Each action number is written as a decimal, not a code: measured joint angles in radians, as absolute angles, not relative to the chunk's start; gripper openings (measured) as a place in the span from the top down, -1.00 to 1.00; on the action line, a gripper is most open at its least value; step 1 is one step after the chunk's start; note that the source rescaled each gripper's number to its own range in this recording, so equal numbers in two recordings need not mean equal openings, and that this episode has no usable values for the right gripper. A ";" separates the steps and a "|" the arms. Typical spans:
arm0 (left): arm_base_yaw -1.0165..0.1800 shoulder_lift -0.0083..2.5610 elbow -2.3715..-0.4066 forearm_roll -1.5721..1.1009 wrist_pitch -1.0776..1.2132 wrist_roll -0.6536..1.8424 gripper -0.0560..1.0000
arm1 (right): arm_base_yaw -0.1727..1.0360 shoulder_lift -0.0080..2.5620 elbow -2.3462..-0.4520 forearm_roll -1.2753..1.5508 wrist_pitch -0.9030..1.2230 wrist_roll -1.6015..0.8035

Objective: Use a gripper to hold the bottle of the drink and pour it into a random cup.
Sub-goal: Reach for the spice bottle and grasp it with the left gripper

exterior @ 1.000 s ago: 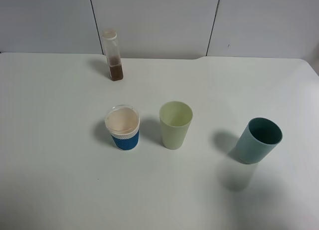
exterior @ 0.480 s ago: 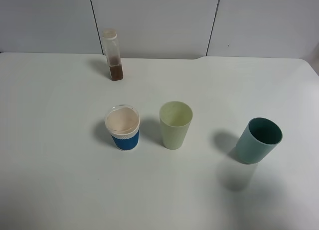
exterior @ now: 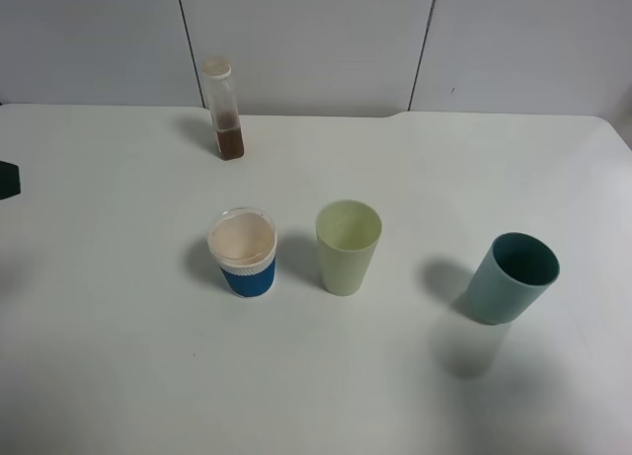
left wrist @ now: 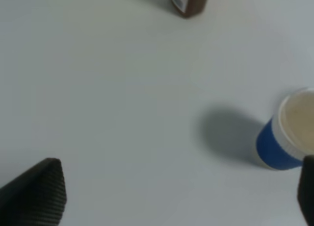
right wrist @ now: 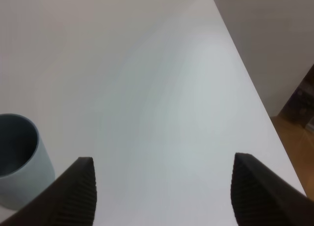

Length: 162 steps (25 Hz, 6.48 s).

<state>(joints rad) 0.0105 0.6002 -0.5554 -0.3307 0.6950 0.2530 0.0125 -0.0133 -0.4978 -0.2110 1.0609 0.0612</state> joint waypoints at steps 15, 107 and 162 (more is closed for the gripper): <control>0.011 0.799 -0.555 -0.482 0.576 0.343 -0.85 | 0.013 -0.013 -0.498 -0.211 1.061 0.061; -0.477 1.972 -0.938 -0.550 -0.544 0.240 -0.86 | 0.013 -0.013 -0.498 -0.211 1.061 0.061; -0.408 2.287 -1.195 -0.535 -0.756 0.229 -0.86 | 0.013 -0.013 -0.498 -0.211 1.061 0.061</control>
